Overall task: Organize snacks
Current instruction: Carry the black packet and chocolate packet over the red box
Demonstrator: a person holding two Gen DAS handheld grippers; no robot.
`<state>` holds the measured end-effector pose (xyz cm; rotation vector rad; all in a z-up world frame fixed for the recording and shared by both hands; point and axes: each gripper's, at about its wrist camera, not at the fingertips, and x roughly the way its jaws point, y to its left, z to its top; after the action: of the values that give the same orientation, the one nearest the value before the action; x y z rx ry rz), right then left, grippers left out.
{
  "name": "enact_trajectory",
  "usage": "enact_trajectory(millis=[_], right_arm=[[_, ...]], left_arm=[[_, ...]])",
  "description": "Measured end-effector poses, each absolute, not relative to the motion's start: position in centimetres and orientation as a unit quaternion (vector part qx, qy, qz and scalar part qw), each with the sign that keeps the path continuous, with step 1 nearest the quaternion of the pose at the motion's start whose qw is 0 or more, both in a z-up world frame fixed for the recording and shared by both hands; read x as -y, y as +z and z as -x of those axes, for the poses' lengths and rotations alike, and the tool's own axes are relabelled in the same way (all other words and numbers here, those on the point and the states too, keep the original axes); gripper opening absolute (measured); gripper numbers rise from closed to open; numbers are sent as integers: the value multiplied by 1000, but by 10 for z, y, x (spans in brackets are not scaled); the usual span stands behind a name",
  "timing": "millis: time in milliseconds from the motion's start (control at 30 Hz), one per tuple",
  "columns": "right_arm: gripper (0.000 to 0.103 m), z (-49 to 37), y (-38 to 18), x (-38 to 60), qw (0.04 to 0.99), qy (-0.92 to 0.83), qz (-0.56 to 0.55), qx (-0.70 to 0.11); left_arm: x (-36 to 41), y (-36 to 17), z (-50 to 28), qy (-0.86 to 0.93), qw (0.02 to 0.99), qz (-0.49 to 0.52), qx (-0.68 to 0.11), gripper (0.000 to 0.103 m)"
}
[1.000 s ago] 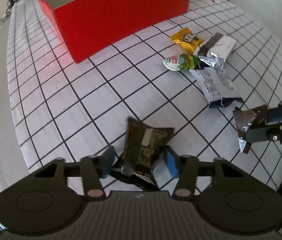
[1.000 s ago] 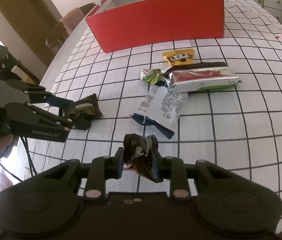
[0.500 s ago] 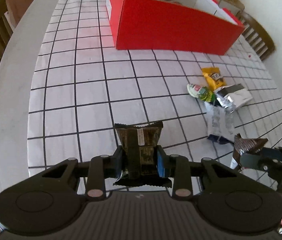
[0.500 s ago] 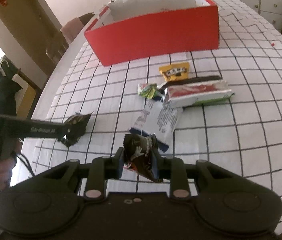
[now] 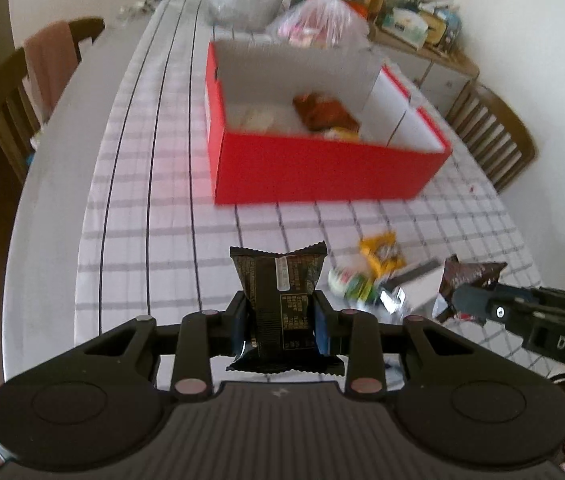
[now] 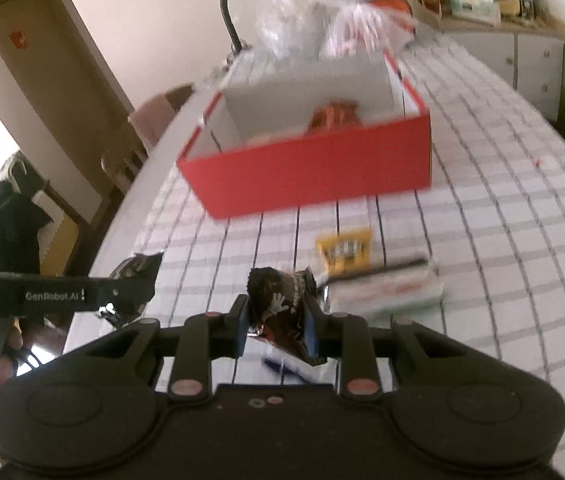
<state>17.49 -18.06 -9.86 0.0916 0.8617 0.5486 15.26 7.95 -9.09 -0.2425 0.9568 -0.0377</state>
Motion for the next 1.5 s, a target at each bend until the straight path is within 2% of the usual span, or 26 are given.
enact_trajectory(millis=[300,633,1067,1500], right_arm=[[26,-230,-45,179,898,265,-36,-349],[26,-306,-29,165,902,263,-14,-342],[26,-399,-73,136,879,253,23,-404],[27,-430,-115,122,851,260,49,-454]], left_arm=[[-63,-49,-199,-10,904,94,-417,32],[-65,-36,-276,20,901,82,-424,32],[-74,-67,-358,55,876,59,-475,33],[-69,-113,-394,63,840,39,-537,33]])
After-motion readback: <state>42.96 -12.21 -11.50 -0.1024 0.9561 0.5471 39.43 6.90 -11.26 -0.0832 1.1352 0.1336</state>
